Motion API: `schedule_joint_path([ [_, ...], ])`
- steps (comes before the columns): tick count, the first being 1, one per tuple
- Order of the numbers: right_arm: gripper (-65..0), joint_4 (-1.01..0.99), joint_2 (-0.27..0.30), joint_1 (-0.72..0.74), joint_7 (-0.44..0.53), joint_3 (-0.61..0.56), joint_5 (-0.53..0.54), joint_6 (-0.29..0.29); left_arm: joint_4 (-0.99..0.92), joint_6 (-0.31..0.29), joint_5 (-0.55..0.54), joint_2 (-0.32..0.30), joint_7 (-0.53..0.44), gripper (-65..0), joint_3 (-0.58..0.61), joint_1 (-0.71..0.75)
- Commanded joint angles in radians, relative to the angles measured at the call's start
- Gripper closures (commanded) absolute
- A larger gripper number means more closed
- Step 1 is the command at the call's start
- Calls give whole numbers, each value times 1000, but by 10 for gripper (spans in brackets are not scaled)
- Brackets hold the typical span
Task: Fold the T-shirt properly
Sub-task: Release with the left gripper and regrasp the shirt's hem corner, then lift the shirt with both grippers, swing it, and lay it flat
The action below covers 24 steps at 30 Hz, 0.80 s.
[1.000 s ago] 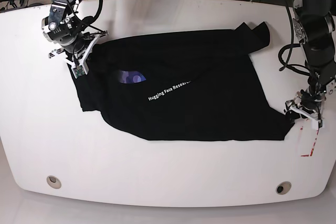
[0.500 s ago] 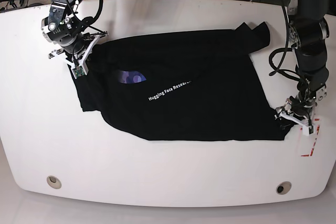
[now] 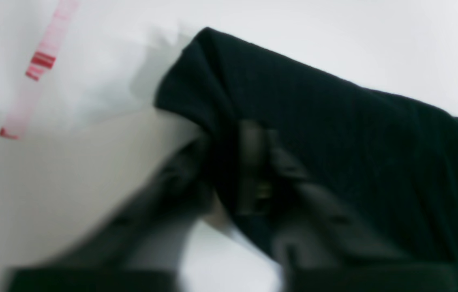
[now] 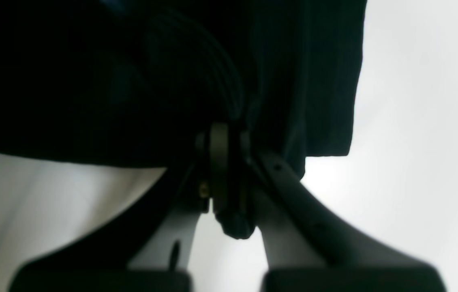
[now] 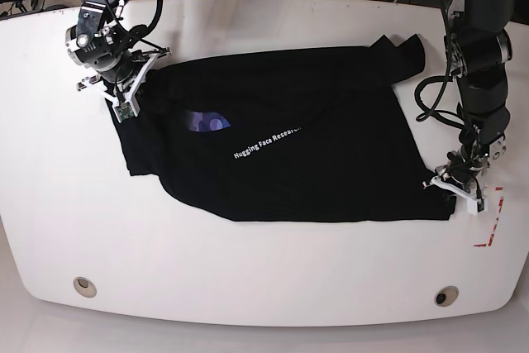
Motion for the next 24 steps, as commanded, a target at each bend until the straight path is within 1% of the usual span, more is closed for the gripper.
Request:
schedule_joint_path([
  [1,0,17,10,7,18,4,9,1,18,-3,-1,-9,-2,0,0,-25],
  [5,0,18,4,13,18,3,9,0,22,-3,-4,-18,-2,0,-2,-26],
  [8,0,18,-11,15,18,3,0,0,70,-3,-4,-44,3,0,-3,-20],
  [12,0,24,-14,16,18,3,2,0,142,-3,-3,-49,6,0,-5,17],
  [14,0,27,-16,16,18,3,2,0,200,-3,-3,-59,18,0,-5,49],
  [17,0,31,-11,16,18,4,2,-2,308,-3,-4,-98,64,0,-13,101],
  [23,0,32,-7,68,13,64,0,0,618,-5,-4,-99,162,0,-77,233],
  [24,0,32,2,81,12,70,0,1,661,-5,-4,-99,176,0,-77,245],
])
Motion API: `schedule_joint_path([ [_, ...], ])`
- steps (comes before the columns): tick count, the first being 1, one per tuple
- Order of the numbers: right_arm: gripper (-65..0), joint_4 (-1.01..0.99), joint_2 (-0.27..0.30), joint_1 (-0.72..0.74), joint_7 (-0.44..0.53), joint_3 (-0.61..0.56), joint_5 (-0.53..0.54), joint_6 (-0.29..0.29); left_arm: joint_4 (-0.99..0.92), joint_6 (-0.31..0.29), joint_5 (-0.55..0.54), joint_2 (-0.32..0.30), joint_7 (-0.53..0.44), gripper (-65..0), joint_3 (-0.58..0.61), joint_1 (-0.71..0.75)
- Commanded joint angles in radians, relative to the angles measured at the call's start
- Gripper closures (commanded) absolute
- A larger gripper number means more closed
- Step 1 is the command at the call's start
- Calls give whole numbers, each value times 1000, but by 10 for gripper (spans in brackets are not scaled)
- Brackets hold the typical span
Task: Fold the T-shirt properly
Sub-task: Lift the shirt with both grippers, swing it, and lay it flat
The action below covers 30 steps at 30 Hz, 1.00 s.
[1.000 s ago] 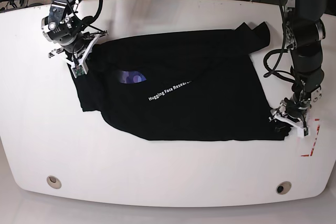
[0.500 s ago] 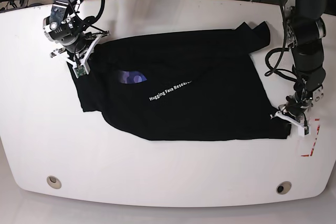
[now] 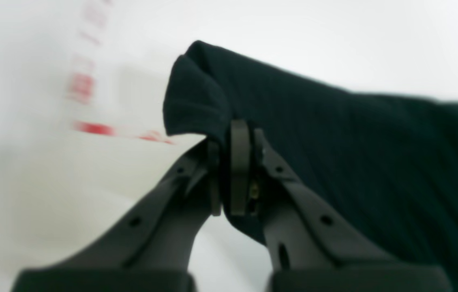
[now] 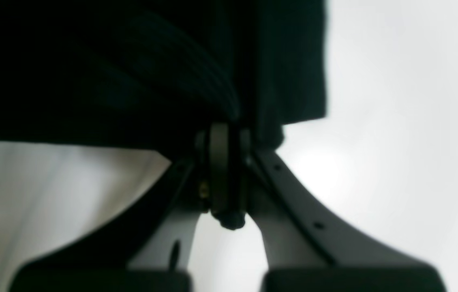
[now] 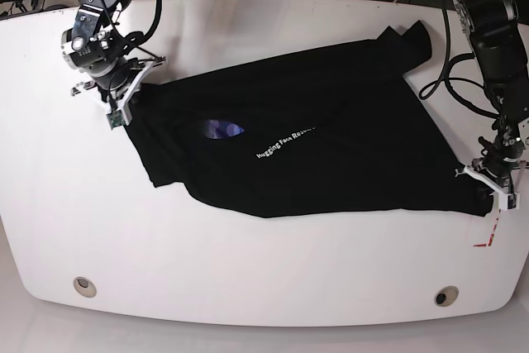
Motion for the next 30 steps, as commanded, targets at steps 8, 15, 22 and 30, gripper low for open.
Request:
schedule_joint_path([
  [8,0,21,102,171,13,18,-2,0,444,-6,-10,-24,102,0,-4,35],
  [15,0,15,179,325,13,16,-2,0,623,-6,-8,-64,174,0,-7,23],
  [22,0,12,266,546,-68,13,8,0,660,-6,-8,-110,183,0,-5,-112],
  [30,0,-35,386,834,-85,-125,8,2,668,-8,-8,-125,275,0,-5,-339],
])
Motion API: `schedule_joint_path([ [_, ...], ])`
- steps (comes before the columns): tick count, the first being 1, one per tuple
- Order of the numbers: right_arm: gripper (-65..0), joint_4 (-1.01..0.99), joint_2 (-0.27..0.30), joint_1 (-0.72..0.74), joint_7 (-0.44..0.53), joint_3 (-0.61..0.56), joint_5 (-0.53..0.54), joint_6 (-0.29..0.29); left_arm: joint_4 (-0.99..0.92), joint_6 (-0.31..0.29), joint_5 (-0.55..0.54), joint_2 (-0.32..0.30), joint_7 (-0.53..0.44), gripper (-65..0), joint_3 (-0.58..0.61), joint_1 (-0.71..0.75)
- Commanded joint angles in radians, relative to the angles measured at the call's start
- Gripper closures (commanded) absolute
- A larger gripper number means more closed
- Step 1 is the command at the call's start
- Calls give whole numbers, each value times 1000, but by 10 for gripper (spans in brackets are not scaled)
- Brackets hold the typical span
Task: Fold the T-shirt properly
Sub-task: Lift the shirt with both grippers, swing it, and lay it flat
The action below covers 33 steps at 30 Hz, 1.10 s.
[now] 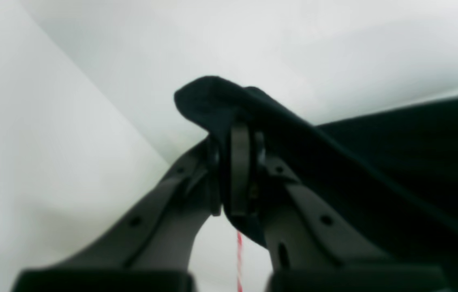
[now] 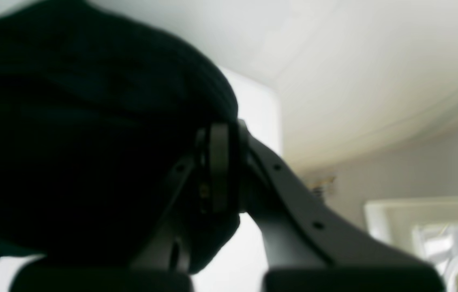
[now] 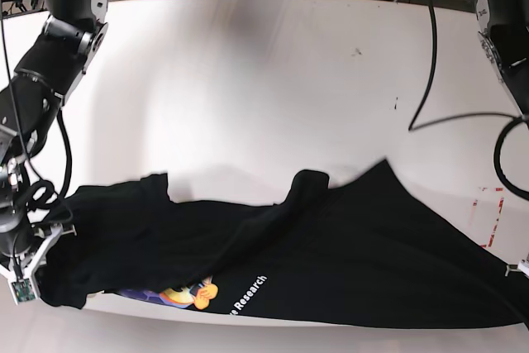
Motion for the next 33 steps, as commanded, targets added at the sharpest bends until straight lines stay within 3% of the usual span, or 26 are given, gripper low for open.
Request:
schedule_joint_path([
  [1,0,14,56,90,28,-29,9,-1,29,10,-4,-35,-8,0,-8,-78],
  [7,0,17,86,260,10,-113,0,-1,34,10,-9,-49,13,0,-5,-150],
  [12,0,23,95,259,1,-112,9,-1,43,8,-9,-49,13,0,-10,-118],
  [16,0,31,92,159,5,-85,9,-1,63,8,-9,-51,13,0,-13,-31],
  [33,0,95,-126,-332,7,168,9,-1,157,8,-10,8,10,0,-163,428],
])
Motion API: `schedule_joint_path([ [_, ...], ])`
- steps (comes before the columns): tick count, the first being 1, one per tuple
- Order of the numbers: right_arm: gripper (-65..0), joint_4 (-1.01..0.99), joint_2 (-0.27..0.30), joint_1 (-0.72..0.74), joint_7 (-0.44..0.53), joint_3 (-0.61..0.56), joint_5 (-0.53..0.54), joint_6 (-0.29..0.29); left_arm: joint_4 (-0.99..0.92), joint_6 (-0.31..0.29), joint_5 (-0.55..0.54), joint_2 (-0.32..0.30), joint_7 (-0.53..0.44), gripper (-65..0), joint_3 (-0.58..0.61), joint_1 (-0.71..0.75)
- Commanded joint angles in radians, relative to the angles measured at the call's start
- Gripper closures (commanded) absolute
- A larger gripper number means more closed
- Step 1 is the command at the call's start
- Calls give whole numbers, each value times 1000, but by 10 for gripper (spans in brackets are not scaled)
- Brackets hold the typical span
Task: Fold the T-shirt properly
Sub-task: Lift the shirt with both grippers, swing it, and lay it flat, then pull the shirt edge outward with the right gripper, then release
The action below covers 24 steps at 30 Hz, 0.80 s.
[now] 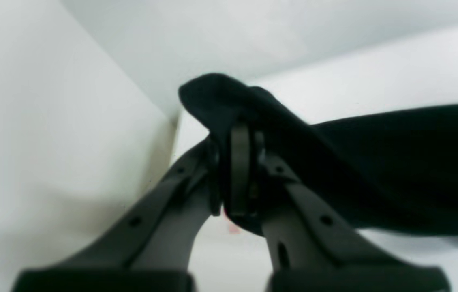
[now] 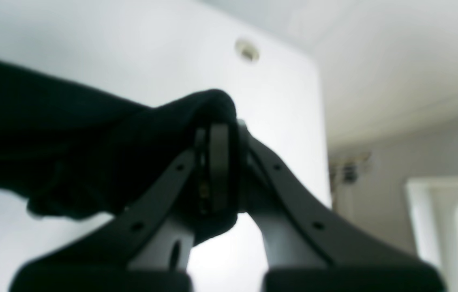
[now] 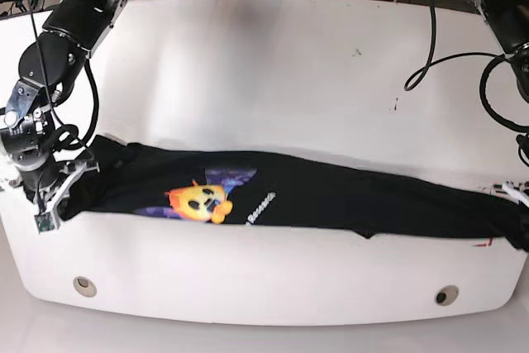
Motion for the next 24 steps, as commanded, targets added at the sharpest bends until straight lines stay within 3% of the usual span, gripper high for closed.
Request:
schedule_joint_path([
  [1,0,17,-16,-30,20,40,-4,-5,24,12,4,-21,-26,0,-28,29],
  [6,0,18,-102,-148,20,83,-4,-5,31,8,4,15,-27,0,-69,143],
  [14,0,18,-216,-313,20,126,-4,-3,24,-132,11,88,-27,0,-191,296],
  [19,0,18,-252,-374,20,126,5,-3,-3,-152,10,91,-27,0,-215,370],
  [24,0,18,-262,-448,20,126,100,-3,-45,-183,10,91,-27,0,-238,421],
])
